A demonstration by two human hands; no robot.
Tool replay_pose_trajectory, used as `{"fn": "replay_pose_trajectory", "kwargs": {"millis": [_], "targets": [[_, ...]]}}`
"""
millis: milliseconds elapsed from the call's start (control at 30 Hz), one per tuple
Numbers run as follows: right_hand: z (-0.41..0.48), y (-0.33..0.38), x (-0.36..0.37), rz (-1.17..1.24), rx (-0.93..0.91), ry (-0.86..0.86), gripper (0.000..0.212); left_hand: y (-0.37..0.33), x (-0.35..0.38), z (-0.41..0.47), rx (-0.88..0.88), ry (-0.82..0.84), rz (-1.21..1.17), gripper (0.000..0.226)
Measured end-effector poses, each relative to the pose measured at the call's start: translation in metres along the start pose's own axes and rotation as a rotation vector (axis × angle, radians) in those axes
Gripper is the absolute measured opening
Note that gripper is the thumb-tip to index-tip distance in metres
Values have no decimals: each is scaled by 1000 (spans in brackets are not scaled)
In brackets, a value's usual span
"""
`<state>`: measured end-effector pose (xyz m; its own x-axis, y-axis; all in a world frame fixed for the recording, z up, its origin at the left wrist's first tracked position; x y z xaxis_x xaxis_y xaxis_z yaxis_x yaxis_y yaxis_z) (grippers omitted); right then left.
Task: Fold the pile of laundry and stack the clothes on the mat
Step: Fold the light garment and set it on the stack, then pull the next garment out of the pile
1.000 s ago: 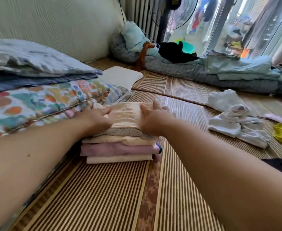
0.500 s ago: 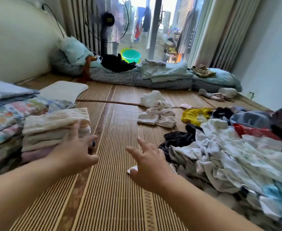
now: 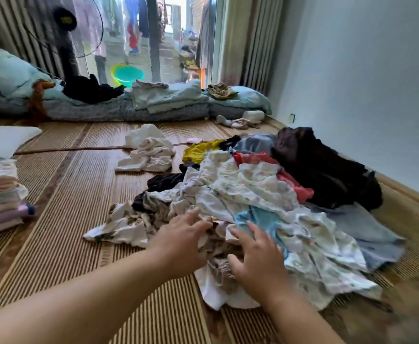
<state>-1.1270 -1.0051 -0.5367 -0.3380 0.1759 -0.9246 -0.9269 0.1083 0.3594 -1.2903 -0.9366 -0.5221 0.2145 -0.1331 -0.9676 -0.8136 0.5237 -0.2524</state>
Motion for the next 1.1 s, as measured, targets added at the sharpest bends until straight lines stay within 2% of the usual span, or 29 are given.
{"fn": "replay_pose_trajectory", "kwargs": {"millis": [67,167,233,367,433,500,567,633,700,767,800,867,933,1033,1100], "targets": [[14,-16,-5,74,41,-55,56,-14,-3,19,29,-19,19,74],[49,-33,-11,113,72,-129,51,-33,-10,49,71,-28,96,85],[77,-49,-16,111,127,-128,49,-43,-14,74,86,-19,135,85],[115,-88,-26,-74,258,-75,49,-52,-11,117,85,80,143,58],[123,-102,-31,-132,284,-70,37,-54,-8,133,80,131,116,47],[129,-106,-40,-10,300,-101,18,-58,-5,145,111,164,105,45],[133,-101,-54,220,265,-182,18,-61,-9,152,110,165,20,52],[130,-87,-81,265,146,-324,19,-61,-27,150,100,42,-164,54],[123,-69,-111,114,-53,-454,17,-54,-61,140,131,-246,-242,42],[115,-50,-135,-10,-174,-458,17,-40,-100,120,110,-506,-264,21],[111,-40,-146,-4,-201,-428,18,-32,-119,107,82,-580,-280,13],[104,-19,-164,81,-225,-377,22,-17,-152,81,57,-629,-311,17],[96,6,-183,252,-234,-392,23,-8,-178,53,69,-658,-280,28],[78,54,-209,564,-238,-431,16,5,-207,6,86,-699,-266,31],[64,88,-226,659,-269,-441,20,16,-217,-20,58,-676,-233,33]]}}
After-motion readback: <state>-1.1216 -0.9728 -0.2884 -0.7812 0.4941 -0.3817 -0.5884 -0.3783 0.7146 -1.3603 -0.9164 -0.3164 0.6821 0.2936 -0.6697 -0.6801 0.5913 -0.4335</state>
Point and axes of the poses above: each hand's wrist, its own z-axis towards the middle knuckle, its own x-axis out of the palm, y = z × x, the point moved 3 cm from there along z, towards the middle knuckle
